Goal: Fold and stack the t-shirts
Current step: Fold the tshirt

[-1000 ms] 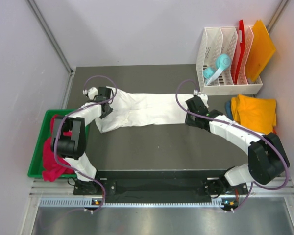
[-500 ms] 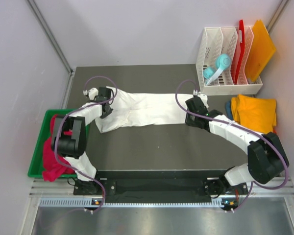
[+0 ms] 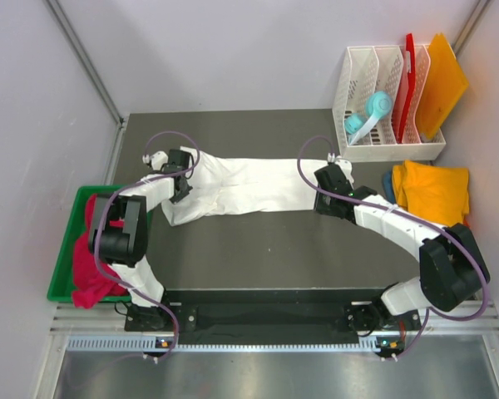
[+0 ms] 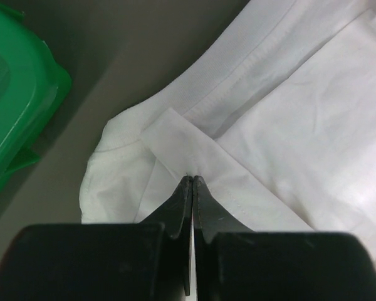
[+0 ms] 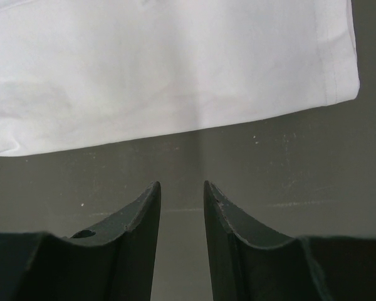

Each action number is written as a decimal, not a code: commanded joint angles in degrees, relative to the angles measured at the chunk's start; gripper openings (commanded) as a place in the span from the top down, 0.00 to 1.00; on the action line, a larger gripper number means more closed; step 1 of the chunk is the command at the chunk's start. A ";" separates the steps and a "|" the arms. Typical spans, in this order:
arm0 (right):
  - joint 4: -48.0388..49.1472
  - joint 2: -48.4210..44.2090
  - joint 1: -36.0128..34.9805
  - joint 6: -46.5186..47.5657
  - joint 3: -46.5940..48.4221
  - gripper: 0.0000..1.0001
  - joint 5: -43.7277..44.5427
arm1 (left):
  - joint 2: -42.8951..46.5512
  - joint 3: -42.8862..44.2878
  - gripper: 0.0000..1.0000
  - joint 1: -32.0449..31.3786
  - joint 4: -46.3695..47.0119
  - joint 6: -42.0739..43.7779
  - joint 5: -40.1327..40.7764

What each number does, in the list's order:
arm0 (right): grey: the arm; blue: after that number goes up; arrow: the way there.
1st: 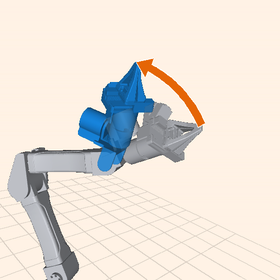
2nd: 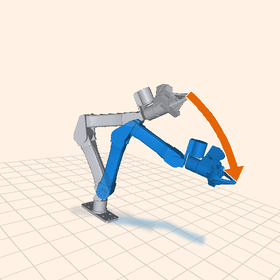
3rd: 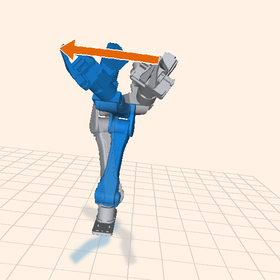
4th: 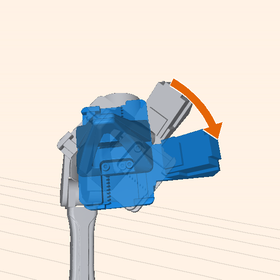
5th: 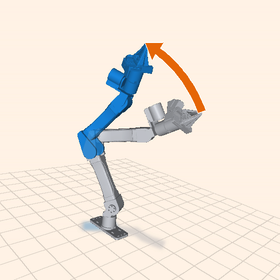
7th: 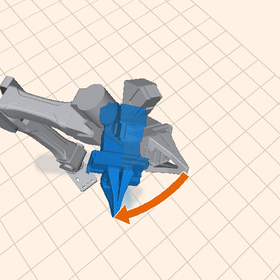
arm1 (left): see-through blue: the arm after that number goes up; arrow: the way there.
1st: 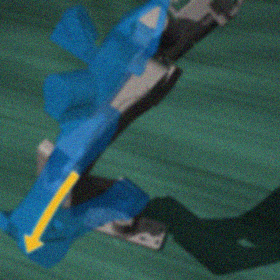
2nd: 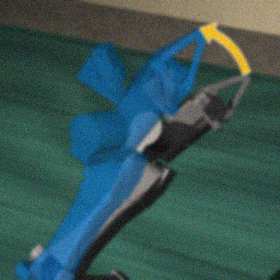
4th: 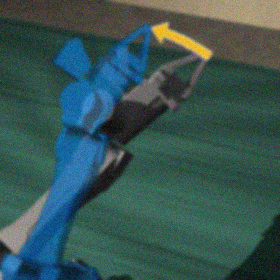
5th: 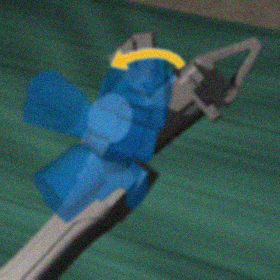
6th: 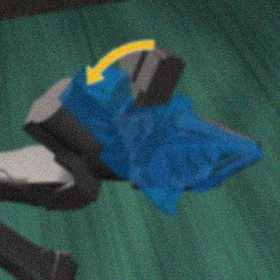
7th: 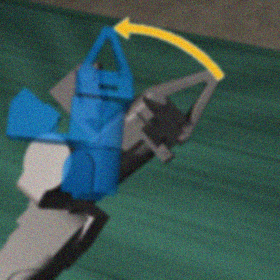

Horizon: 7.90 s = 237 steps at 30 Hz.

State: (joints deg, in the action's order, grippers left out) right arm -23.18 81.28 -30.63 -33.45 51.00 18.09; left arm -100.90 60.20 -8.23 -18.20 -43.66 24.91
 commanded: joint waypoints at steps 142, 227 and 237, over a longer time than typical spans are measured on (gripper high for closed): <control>3.41 25.22 10.85 2.42 24.49 0.99 -12.90 | 8.01 -0.43 0.57 -8.03 5.47 0.33 -10.40; -14.61 25.69 4.54 -1.08 9.83 0.86 -8.33 | -33.21 42.00 1.00 -8.38 -20.82 3.14 -17.08; -15.23 18.57 -6.18 -8.37 0.77 0.86 -10.87 | -41.65 58.79 1.00 -8.56 -26.98 10.16 -18.05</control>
State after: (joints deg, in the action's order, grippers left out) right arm -27.27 97.97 -31.22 -37.54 57.63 13.04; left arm -135.13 115.55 -17.17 -58.33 -36.53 5.30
